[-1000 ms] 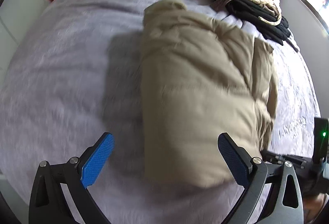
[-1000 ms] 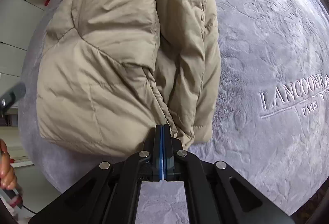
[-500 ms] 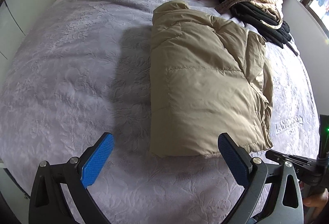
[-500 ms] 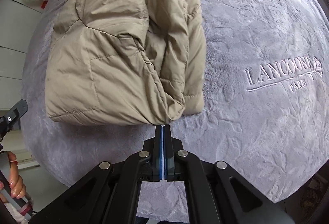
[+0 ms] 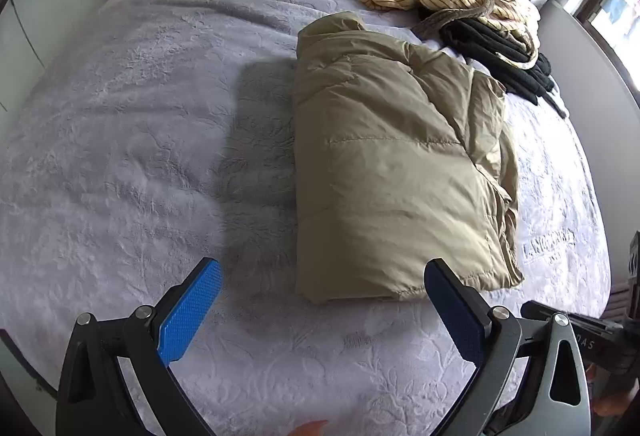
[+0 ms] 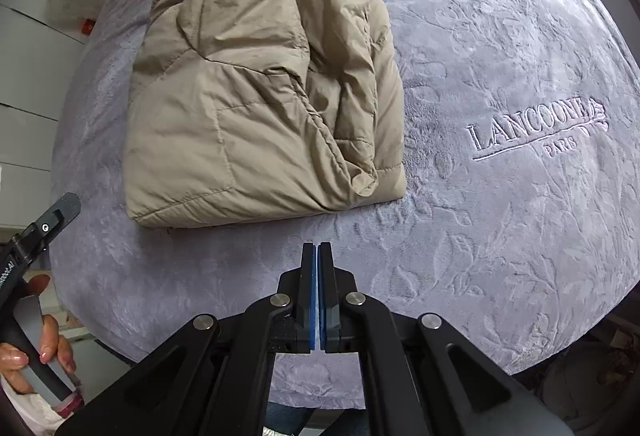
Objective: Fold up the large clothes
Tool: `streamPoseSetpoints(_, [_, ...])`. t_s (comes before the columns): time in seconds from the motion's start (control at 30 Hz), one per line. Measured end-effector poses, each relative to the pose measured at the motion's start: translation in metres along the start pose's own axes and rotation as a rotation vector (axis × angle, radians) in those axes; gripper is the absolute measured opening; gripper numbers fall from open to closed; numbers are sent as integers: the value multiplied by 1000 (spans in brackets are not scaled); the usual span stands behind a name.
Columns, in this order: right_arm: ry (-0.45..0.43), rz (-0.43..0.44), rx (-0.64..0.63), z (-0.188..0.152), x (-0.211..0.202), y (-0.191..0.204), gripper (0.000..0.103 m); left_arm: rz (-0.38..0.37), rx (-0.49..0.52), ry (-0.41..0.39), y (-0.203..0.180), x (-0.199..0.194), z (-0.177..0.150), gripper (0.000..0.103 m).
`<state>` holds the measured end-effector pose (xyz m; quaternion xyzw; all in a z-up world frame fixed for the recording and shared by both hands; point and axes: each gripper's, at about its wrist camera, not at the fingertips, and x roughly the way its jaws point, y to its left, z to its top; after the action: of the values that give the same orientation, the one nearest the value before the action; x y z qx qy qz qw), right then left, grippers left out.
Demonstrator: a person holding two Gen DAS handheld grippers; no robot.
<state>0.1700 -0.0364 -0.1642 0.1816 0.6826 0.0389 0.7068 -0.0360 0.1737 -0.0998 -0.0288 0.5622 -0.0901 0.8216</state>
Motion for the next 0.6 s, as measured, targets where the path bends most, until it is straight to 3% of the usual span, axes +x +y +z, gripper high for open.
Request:
streamPoseSetpoints(0.33, [-112, -22, -63, 8, -42, 31, 2, 80, 24, -69, -5, -34, 1, 102])
streamPoseSetpoints(0.37, [-128, -24, -72, 9, -47, 34, 7, 88, 29, -79, -7, -39, 1, 102])
streamPoseSetpoints(0.43, [-159, -25, -91, 10, -57, 39, 29, 106, 33, -101, -10, -48, 1, 102])
streamPoseSetpoints(0.47, [-175, -27, -98, 10, -62, 41, 53, 118, 35, -113, -12, -53, 0, 102])
streamPoseSetpoints(0.5, [-187, -29, -103, 10, -66, 44, 61, 128, 36, -119, -13, -57, 0, 102])
streamPoseSetpoints(0.6, [-201, -27, -127, 8, -77, 50, 62, 125, 36, -116, -16, -66, -4, 102])
